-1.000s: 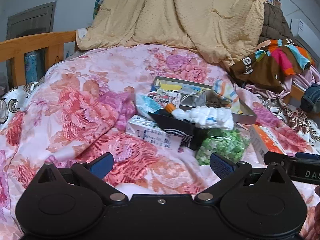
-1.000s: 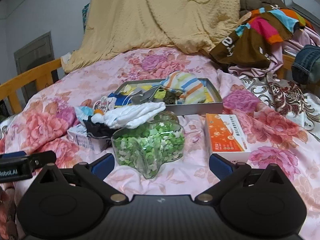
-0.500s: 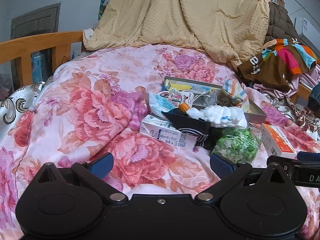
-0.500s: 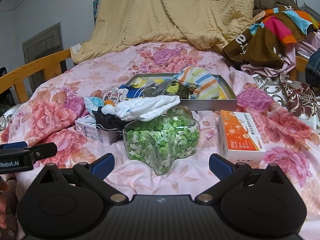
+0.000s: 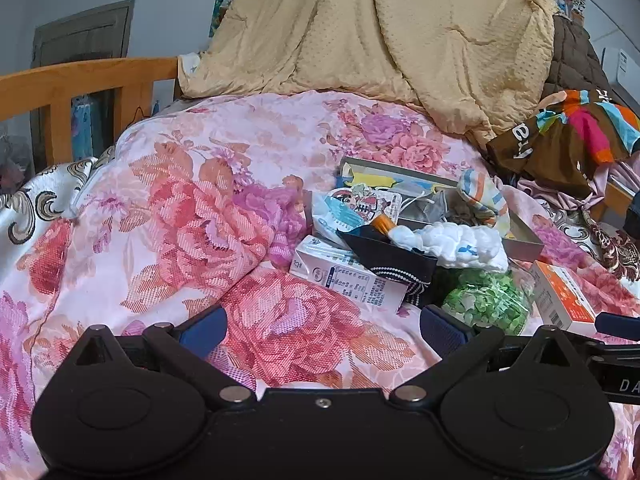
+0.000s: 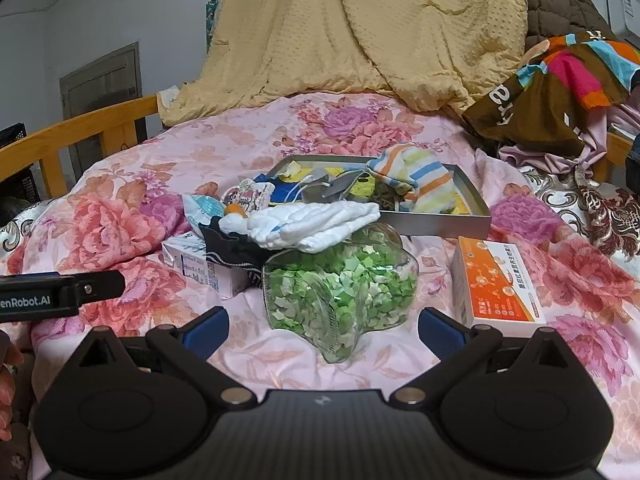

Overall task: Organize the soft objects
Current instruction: 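Withdraw both tools from the tray back toward the pile, then grasp the white cloth with the right tool while the left tool grips the black fabric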

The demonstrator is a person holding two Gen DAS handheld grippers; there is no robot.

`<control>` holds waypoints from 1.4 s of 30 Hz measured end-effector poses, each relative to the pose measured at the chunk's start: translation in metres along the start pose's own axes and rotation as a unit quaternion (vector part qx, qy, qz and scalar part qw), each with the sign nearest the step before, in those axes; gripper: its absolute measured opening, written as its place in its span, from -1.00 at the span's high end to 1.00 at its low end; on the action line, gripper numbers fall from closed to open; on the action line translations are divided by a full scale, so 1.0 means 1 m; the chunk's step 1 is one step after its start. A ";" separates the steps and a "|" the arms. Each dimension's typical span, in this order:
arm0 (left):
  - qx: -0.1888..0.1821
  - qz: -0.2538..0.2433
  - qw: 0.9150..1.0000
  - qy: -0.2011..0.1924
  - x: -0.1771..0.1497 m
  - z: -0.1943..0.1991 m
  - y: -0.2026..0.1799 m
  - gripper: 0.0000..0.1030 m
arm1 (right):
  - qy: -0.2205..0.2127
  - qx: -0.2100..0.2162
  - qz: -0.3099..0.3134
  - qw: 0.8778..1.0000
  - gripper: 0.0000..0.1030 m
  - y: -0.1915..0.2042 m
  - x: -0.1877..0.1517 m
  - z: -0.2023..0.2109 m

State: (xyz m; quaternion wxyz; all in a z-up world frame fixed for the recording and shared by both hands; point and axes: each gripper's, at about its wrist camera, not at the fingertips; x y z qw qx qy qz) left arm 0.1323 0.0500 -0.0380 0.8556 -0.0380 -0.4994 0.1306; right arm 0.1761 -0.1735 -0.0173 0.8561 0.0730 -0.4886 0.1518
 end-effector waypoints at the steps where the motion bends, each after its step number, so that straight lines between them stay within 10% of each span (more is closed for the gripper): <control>1: 0.000 0.001 1.000 0.000 0.000 0.000 0.000 -0.98 | -0.002 0.001 -0.001 1.000 -0.99 0.000 0.001 0.000; 26: -0.018 0.004 1.000 -0.008 0.016 -0.039 -0.018 -0.98 | -0.072 0.009 0.004 0.997 -0.99 -0.022 0.038 -0.032; 42: -0.107 -0.039 0.993 0.003 0.025 -0.091 -0.040 -0.98 | -0.082 0.056 0.009 0.995 -0.99 -0.045 0.065 -0.088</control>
Point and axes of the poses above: each gripper's, at about its wrist camera, not at the fingertips, and z roughly against the way its jaws point, y to its left, x to its top, and after that the axes turned 2 degrees about -x, right-handed
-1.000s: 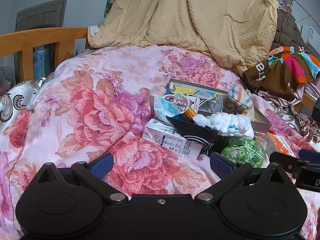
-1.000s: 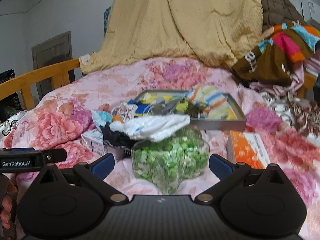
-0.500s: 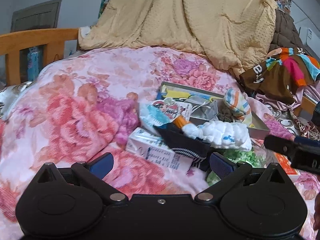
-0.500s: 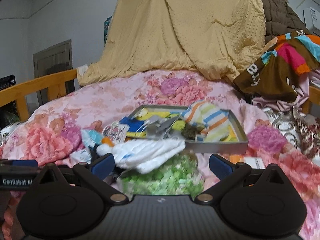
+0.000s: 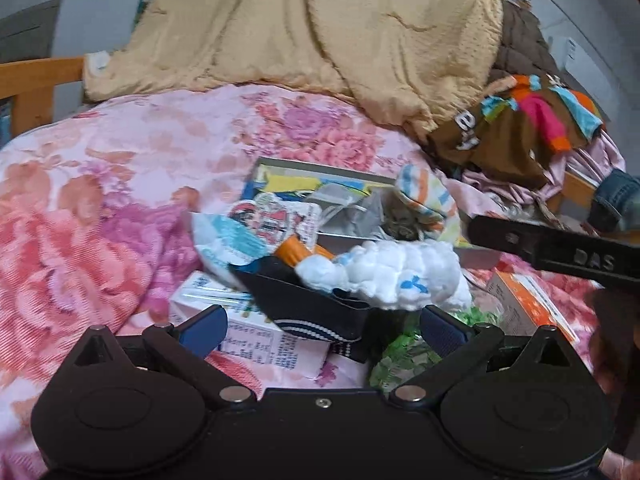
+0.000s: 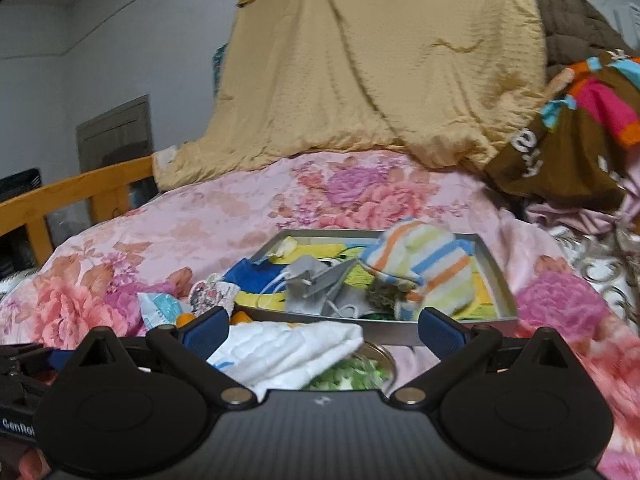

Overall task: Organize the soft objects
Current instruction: 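Grasp the white cloth with the right tool while the left tool grips the black fabric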

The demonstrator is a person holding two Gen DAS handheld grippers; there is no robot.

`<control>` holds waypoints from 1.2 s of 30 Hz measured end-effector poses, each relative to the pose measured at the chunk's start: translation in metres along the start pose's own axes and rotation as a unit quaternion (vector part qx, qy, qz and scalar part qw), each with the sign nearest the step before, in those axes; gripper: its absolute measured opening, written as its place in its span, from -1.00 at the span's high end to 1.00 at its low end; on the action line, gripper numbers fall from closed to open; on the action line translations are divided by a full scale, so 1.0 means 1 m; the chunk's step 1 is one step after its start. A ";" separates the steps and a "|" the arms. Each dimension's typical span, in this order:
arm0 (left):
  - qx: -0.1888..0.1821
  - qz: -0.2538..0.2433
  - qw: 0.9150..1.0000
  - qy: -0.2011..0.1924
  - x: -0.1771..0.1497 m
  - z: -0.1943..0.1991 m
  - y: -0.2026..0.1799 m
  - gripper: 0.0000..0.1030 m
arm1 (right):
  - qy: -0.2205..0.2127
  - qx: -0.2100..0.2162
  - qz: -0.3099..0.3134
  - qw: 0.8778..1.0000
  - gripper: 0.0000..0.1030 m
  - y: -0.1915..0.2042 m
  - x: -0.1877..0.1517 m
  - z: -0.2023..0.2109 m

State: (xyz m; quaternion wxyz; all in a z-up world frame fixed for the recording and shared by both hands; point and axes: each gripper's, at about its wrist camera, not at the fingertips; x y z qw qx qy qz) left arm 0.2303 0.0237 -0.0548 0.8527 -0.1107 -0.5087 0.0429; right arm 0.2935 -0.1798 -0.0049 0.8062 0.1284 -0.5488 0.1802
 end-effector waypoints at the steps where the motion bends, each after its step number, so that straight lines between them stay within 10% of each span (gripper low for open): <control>1: -0.004 -0.003 1.000 0.001 0.000 -0.002 0.000 -0.97 | 0.001 0.005 0.007 1.000 -0.99 0.002 0.001 -0.004; 20: -0.016 0.008 1.000 0.003 -0.001 -0.023 0.012 -0.71 | 0.071 0.033 0.033 0.996 -0.88 0.013 -0.004 -0.043; 36: -0.009 -0.029 0.999 0.018 0.000 -0.029 0.006 -0.04 | 0.103 0.042 0.024 0.994 -0.62 0.015 -0.010 -0.048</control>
Point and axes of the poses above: each gripper's, at about its wrist camera, not at the fingertips, and z roughly against the way its jaws point, y to its left, x to its top, and after that the axes turned 2 degrees about -x, right-handed
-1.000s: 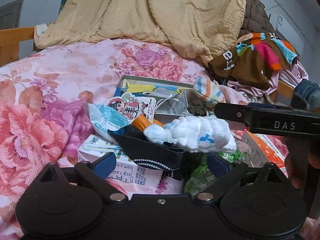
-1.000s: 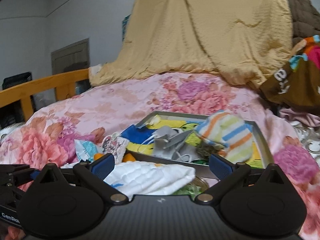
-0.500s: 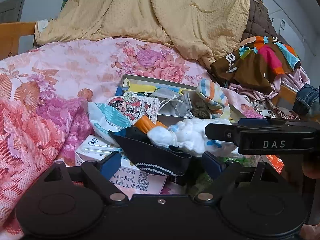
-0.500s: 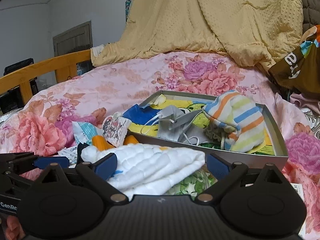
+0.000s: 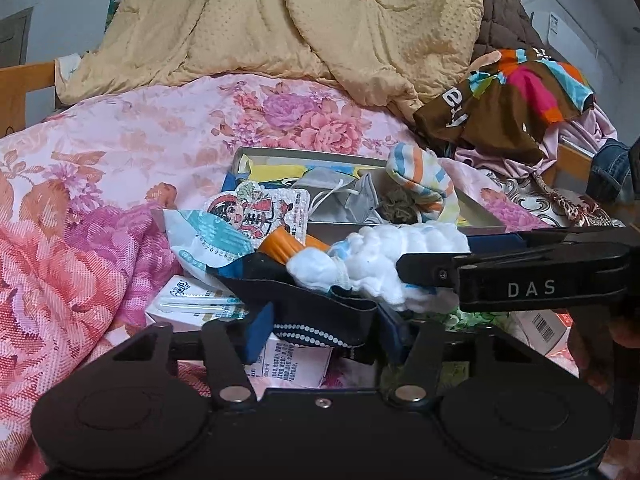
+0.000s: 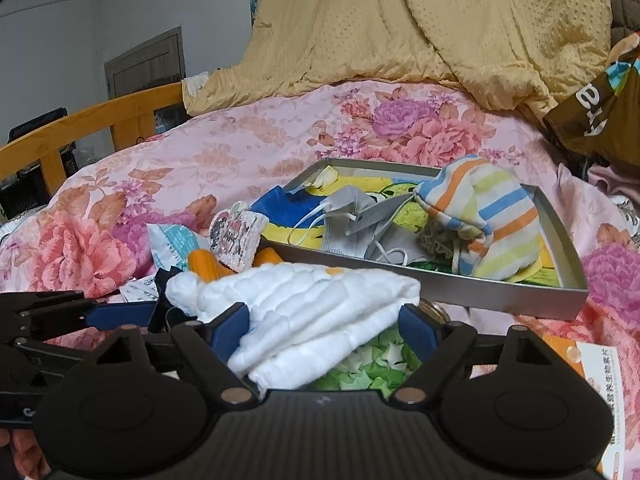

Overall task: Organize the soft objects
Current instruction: 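Grasp the white cloth with the right tool while the left tool grips the black fabric, then carry the white cloth with the right tool while the left tool carries the black fabric to the tray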

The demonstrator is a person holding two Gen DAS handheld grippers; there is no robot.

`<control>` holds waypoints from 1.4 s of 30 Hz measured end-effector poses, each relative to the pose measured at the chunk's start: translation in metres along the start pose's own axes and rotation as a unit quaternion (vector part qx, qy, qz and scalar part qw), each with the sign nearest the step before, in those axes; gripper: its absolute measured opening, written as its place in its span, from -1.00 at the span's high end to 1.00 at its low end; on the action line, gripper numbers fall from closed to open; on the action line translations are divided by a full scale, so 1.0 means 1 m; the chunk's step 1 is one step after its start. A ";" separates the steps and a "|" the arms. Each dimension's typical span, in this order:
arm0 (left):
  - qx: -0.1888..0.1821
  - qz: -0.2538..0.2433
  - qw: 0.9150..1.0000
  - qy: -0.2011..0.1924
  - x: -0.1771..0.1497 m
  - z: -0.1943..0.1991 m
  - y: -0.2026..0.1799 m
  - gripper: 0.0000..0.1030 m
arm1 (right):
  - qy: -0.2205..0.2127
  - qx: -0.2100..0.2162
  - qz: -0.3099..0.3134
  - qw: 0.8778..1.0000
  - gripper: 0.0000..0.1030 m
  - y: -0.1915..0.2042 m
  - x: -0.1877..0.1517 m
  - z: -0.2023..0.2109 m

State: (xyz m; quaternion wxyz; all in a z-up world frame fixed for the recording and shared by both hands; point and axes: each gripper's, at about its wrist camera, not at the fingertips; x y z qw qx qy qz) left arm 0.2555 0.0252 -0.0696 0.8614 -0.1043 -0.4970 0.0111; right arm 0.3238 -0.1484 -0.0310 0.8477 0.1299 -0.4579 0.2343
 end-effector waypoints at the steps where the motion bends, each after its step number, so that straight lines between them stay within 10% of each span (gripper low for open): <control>1: 0.001 0.002 1.000 0.001 0.000 0.000 0.001 0.01 | 0.000 0.001 0.000 1.000 -0.60 0.000 0.000 0.000; 16: -0.002 0.011 1.000 0.005 -0.002 0.001 -0.001 0.80 | -0.002 0.012 0.019 1.000 -0.07 0.010 0.000 0.006; 23: -0.017 0.019 1.000 0.005 -0.006 0.006 -0.005 0.89 | 0.000 0.016 0.030 0.999 0.50 0.015 0.004 0.014; 42: -0.026 0.042 0.999 -0.019 0.018 0.061 -0.024 0.91 | -0.105 -0.052 0.084 0.990 0.65 0.015 0.010 0.072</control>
Point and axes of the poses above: each gripper's, at about its wrist camera, not at the fingertips, and z roughly against the way its jaws point, y to its left, x to its top, and after that the axes turned 2 degrees about -x, right-handed
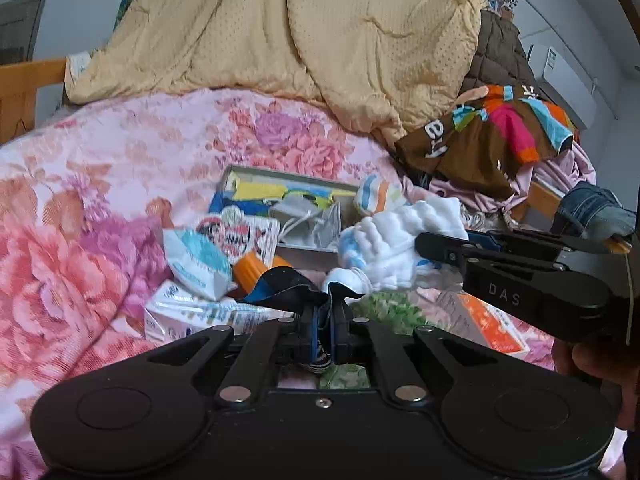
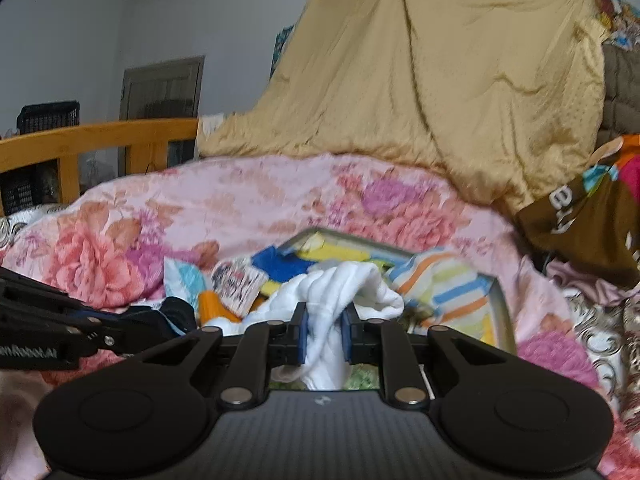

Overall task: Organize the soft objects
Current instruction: 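Carry the white cloth with the right tool while the left tool carries the black fabric to the tray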

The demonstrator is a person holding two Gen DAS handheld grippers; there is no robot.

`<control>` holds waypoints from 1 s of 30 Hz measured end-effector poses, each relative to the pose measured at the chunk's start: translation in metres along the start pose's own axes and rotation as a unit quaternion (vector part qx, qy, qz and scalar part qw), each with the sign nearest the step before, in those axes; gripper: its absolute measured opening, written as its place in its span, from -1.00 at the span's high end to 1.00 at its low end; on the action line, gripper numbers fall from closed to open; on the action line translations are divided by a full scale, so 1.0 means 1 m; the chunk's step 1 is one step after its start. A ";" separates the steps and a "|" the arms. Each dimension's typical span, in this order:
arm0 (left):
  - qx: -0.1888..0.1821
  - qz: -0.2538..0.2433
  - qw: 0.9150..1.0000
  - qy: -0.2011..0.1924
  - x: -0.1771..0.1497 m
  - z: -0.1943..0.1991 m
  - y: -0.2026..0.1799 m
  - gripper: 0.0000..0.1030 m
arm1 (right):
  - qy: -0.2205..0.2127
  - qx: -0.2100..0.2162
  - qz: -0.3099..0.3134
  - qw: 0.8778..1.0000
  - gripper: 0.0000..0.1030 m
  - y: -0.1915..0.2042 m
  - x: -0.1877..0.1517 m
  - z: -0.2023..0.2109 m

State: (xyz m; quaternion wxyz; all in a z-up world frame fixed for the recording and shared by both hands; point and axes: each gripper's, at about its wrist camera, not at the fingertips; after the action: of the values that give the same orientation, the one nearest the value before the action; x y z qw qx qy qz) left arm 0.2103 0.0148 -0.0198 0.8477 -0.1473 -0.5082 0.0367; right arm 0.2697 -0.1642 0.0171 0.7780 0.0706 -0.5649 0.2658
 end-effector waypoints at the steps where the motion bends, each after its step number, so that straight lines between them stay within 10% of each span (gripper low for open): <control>1: 0.002 0.000 1.000 -0.003 0.002 0.003 -0.001 0.91 | -0.007 -0.003 0.001 1.000 0.65 -0.001 0.001 0.003; 14: 0.025 -0.005 0.997 -0.067 0.067 0.010 -0.015 0.91 | -0.087 -0.007 -0.025 0.996 0.65 -0.028 0.024 0.003; 30: 0.039 -0.014 0.993 -0.111 0.133 -0.103 -0.009 0.91 | -0.086 0.001 -0.128 0.988 0.65 -0.090 0.035 -0.091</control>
State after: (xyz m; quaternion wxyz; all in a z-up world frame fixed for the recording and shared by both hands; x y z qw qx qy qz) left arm 0.3635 0.0123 0.0508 0.7916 -0.1022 -0.5994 0.0606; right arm 0.3978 -0.1914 0.0344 0.7542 0.1654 -0.6157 0.1574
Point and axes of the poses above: each gripper's, at about its wrist camera, not at the fingertips, and z roughly against the way its jaws point, y to its left, x to its top, and after that the axes turned 2 degrees about -x, right-handed
